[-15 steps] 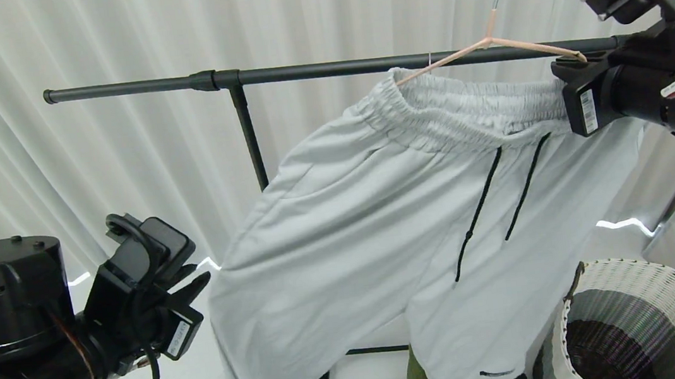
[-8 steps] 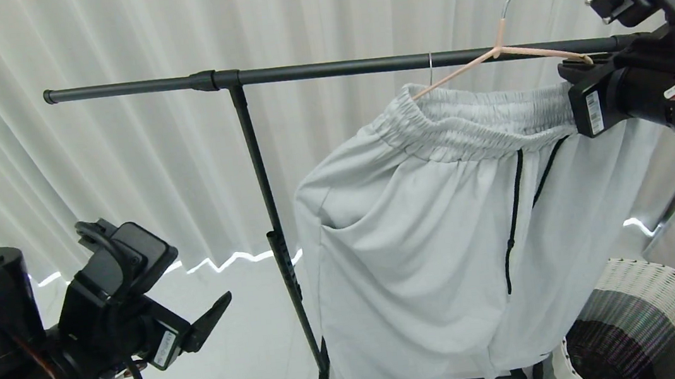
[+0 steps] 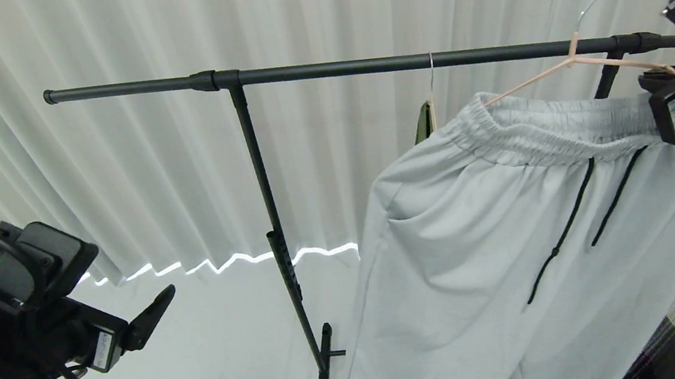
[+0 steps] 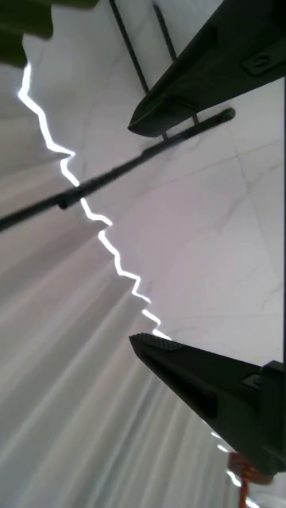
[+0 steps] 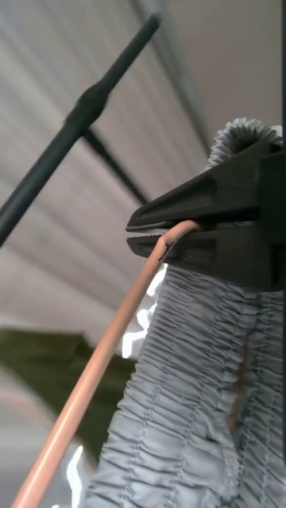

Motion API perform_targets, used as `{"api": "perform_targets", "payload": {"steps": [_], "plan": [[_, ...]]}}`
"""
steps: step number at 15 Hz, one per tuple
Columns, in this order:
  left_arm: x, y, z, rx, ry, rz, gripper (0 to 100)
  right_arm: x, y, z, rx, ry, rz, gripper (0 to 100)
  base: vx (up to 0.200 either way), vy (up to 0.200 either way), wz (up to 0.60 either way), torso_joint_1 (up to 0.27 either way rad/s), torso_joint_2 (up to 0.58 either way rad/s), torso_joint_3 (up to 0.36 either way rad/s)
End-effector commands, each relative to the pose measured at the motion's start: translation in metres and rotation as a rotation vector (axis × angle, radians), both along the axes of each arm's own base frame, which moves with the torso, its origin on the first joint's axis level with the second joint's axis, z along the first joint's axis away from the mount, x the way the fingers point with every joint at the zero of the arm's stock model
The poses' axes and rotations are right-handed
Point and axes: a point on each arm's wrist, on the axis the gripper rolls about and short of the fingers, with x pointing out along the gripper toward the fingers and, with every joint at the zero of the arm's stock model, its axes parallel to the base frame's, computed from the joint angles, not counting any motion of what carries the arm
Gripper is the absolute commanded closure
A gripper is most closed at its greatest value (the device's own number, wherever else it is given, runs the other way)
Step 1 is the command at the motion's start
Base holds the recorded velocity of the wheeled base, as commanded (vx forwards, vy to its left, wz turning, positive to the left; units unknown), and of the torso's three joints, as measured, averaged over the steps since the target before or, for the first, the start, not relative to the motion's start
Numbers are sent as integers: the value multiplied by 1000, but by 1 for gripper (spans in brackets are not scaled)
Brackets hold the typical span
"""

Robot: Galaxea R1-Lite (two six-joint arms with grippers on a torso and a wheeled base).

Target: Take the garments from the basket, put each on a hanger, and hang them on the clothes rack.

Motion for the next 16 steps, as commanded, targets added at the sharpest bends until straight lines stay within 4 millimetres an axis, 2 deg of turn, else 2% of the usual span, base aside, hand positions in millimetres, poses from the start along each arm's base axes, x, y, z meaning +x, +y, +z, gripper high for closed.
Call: {"api": "perform_targets", "payload": {"steps": [1,4,8,12,16], "plan": [[-12,9,-2,-6,-19,44,0,-22,-24,-4,2,-6,-69,100,0,0,0,0,0,0],[-13,15,-2,-14,-22,89,0,-43,-49,-16,-6,11,-175,100,0,0,0,0,0,0],[-13,16,-2,-14,-22,92,0,-71,-74,-20,-19,63,-319,100,0,0,0,0,0,0],[-13,16,-2,-14,-22,92,0,-90,-96,-22,-15,88,-512,100,0,0,0,0,0,0],[-12,15,-1,-14,-22,89,0,-97,-109,-26,-10,102,-655,100,0,0,0,0,0,0]]}}
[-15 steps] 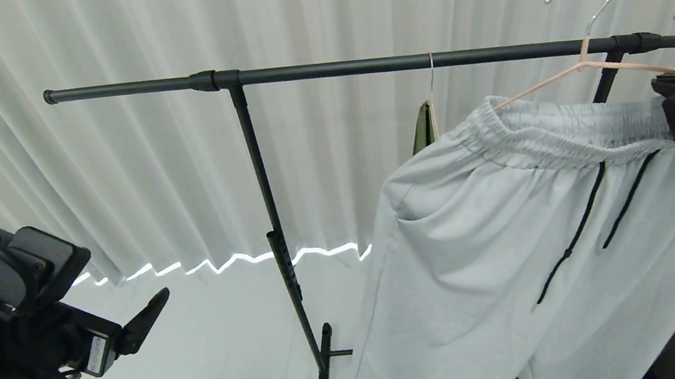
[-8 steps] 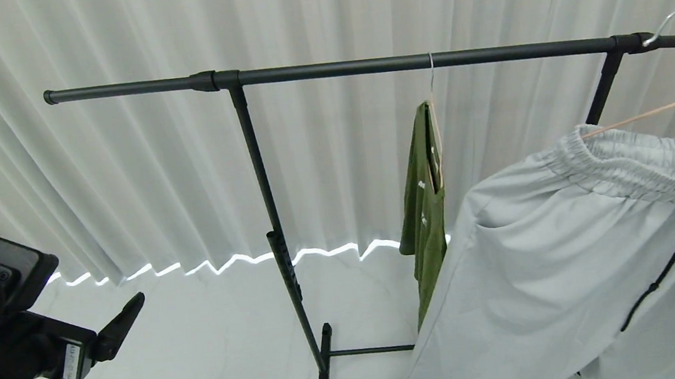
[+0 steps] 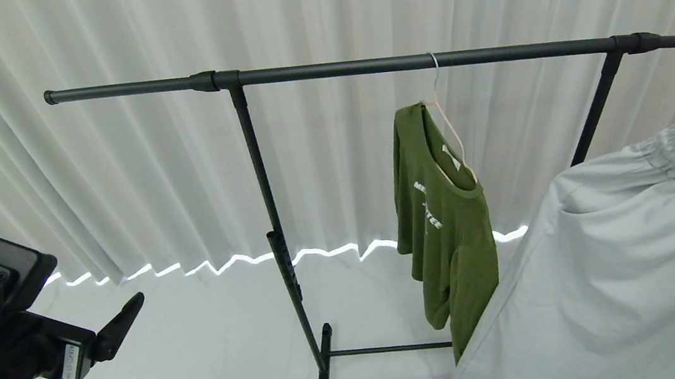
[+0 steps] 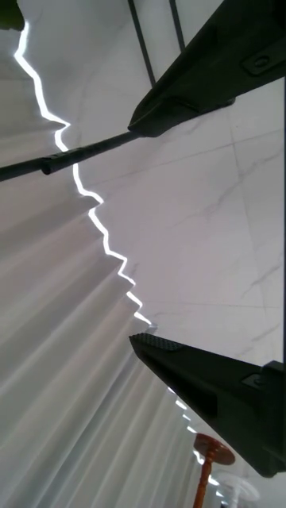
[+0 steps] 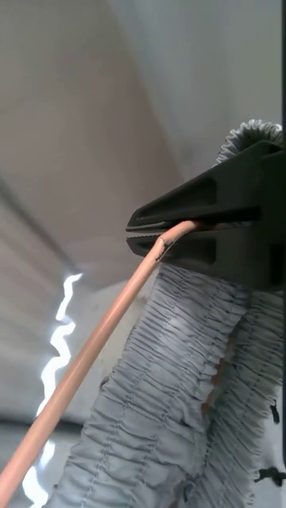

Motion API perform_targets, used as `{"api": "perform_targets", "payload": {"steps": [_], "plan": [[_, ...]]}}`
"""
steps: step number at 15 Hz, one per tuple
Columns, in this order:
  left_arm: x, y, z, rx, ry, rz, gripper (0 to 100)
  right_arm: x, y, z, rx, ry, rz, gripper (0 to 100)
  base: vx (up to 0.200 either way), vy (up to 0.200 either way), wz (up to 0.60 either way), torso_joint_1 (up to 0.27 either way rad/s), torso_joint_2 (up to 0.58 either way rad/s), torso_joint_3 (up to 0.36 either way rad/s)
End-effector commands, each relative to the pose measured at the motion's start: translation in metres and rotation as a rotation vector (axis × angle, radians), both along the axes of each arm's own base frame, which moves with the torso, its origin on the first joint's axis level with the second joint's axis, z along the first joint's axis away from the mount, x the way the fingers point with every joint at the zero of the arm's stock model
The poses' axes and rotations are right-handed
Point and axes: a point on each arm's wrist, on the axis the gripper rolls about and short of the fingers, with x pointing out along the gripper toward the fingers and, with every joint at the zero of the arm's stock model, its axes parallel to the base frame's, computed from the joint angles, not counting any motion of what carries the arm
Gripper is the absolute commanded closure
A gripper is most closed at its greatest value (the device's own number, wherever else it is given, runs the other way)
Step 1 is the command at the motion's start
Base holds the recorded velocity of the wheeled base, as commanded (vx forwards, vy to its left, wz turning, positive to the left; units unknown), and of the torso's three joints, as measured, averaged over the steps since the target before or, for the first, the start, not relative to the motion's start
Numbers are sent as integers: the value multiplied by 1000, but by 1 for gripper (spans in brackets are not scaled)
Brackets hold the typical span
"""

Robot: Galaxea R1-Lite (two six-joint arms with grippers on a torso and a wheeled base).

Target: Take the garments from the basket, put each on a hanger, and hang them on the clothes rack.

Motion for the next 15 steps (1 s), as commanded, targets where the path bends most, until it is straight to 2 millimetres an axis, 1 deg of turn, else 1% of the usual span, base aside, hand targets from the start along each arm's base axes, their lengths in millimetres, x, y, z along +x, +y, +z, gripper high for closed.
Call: {"api": "perform_targets", "payload": {"steps": [1,3,4,7,13,15], "plan": [[1,0,0,0,2,0,0,-5,-7,-2,1,-1,-77,100,0,0,0,0,0,0],[0,0,0,2,2,0,0,-6,-11,-4,4,11,-124,100,0,0,0,0,0,0],[0,0,-1,2,2,1,0,-10,-17,-5,9,27,-186,100,0,0,0,0,0,0],[1,0,-1,7,6,0,0,-16,-23,-7,20,39,-274,100,0,0,0,0,0,0],[0,0,0,11,-1,-2,0,-23,-20,-12,71,47,-284,100,0,0,0,0,0,0],[0,0,0,10,-1,-5,0,-25,-19,-13,73,51,-283,100,0,-200,0,7,5,2]]}}
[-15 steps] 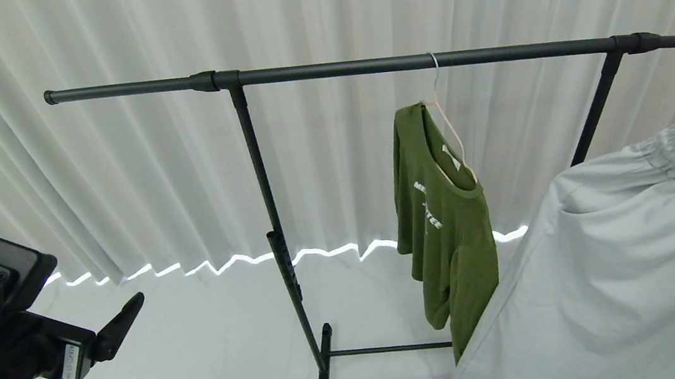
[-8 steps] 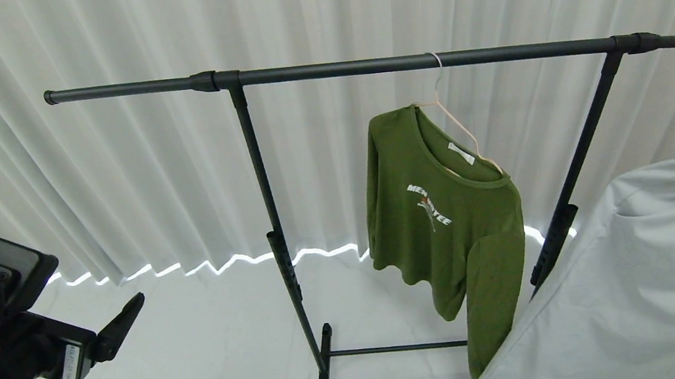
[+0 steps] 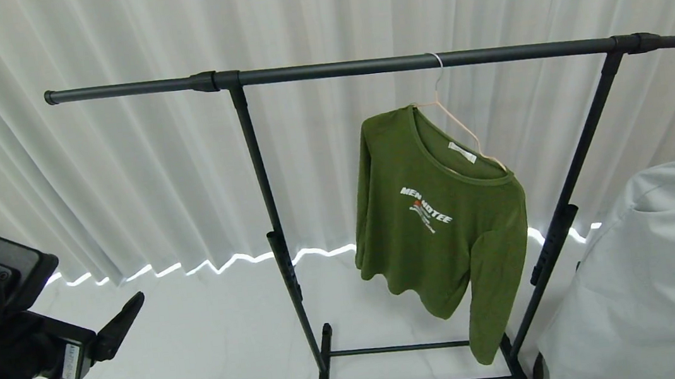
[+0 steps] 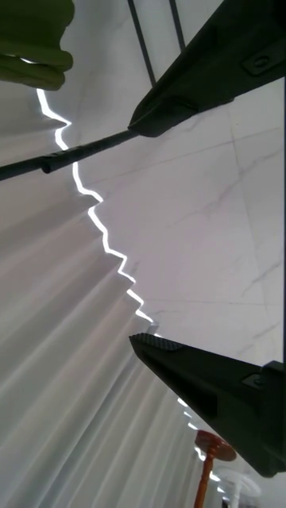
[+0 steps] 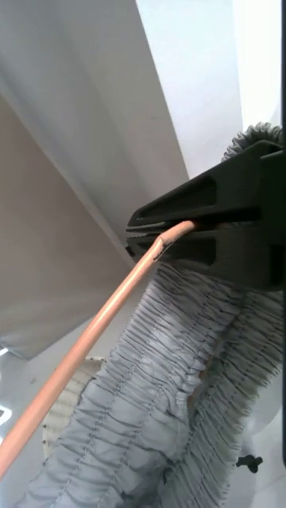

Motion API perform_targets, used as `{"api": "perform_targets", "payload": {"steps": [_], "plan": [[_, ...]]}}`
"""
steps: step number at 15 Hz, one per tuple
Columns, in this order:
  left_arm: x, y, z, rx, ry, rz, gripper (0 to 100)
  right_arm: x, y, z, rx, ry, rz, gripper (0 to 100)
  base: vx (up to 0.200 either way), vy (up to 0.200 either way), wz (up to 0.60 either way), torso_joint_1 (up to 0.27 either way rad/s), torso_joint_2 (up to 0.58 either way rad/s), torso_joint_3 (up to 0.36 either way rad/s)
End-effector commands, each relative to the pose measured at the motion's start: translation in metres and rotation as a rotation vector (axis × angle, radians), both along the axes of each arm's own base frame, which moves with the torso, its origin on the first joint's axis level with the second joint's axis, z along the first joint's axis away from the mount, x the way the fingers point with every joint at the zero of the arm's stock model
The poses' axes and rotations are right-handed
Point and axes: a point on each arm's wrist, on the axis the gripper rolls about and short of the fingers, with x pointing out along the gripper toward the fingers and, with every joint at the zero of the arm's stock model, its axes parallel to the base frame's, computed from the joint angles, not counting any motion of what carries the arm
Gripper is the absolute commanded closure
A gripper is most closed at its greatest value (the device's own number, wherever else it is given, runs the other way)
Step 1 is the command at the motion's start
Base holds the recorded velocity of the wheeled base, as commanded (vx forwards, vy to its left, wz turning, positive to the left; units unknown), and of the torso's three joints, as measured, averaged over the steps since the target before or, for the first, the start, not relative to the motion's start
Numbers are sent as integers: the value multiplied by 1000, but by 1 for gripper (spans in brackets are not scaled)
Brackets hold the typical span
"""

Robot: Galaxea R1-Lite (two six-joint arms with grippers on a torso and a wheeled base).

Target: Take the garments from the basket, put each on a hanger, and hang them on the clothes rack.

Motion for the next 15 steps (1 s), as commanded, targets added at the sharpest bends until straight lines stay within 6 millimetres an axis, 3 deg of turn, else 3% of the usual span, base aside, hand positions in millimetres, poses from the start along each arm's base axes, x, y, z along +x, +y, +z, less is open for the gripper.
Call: {"api": "perform_targets", "payload": {"steps": [1,4,10,15], "plan": [[0,0,0,0,-2,-1,0,-1,0,-1,0,1,1,100,0,-200,0,-7,2,7],[-1,0,0,-1,-3,-4,0,-1,0,-2,1,3,1,100,0,-200,0,2,4,5],[-1,-1,0,-2,0,-7,0,1,6,-2,5,13,64,100,0,0,0,0,0,0],[0,-1,0,1,-2,-7,0,20,26,-6,53,20,315,100,0,0,0,0,0,0]]}}
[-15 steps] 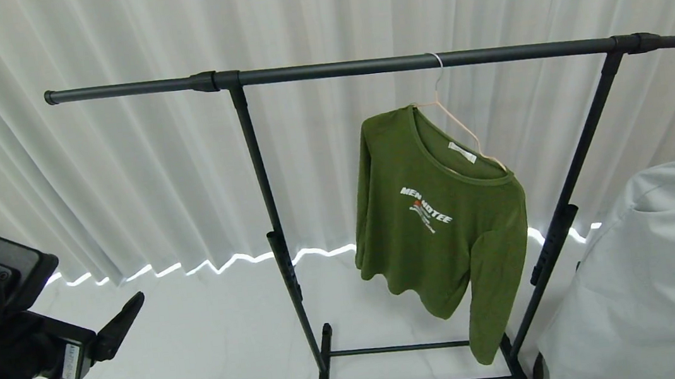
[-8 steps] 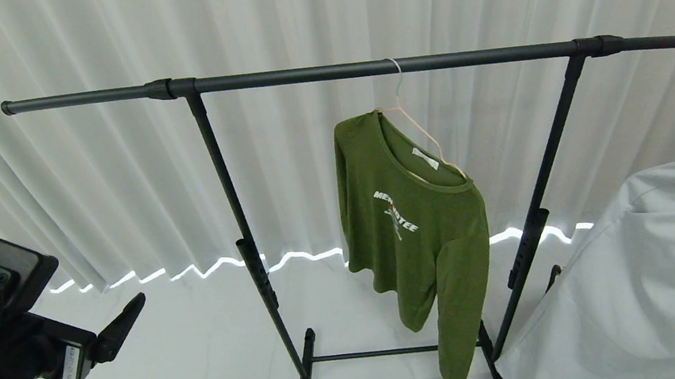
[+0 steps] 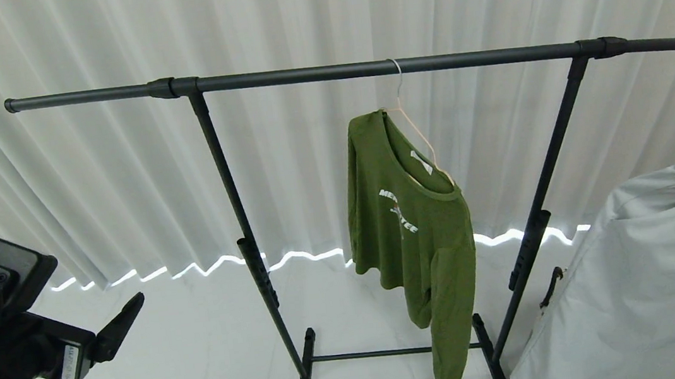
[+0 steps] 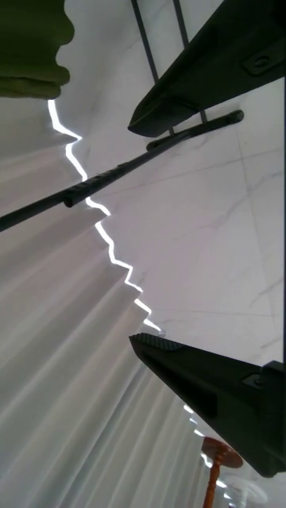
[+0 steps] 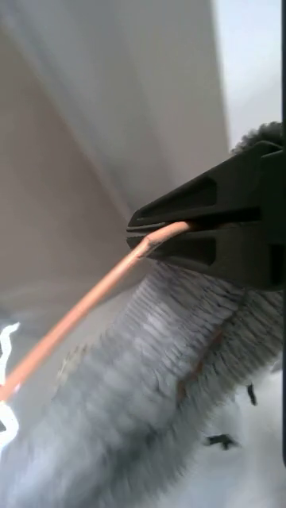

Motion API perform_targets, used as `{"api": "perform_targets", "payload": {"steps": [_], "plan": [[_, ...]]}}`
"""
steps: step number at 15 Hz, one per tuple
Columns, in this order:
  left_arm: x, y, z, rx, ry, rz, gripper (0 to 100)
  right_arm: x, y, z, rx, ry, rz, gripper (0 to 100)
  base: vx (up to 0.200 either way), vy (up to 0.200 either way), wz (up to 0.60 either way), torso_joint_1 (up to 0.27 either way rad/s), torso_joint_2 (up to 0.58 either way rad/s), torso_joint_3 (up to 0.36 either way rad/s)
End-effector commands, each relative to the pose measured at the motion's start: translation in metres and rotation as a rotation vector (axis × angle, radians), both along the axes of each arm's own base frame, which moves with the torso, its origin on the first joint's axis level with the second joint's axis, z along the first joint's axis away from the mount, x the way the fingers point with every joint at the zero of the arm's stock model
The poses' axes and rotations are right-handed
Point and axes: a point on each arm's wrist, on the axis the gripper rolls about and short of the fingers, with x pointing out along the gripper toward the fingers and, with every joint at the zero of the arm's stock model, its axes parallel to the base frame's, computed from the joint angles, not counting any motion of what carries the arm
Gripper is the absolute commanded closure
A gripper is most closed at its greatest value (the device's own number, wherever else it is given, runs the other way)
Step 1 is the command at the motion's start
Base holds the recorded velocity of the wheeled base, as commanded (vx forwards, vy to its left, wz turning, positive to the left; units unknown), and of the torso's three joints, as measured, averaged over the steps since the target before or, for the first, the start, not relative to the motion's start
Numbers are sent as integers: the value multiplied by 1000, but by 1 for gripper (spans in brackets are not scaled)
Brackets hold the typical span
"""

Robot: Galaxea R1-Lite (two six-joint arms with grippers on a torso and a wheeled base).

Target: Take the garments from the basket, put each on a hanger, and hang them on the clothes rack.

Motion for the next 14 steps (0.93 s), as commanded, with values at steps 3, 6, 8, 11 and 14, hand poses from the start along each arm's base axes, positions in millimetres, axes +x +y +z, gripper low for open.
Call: {"api": "perform_targets", "payload": {"steps": [3,6,8,11,14], "plan": [[1,0,0,0,-1,0,0,44,24,-2,152,-1,209,100,0,0,0,0,0,0],[0,0,1,2,-4,2,0,73,37,0,222,-50,238,100,0,0,0,0,0,0],[1,0,3,2,-10,2,0,88,44,3,222,-107,271,100,0,0,0,0,0,0],[2,0,6,2,-19,3,0,98,50,10,225,-131,295,100,0,0,0,0,0,0],[2,0,5,1,-18,4,0,101,55,15,227,-148,321,100,67,0,0,1,1,1]]}}
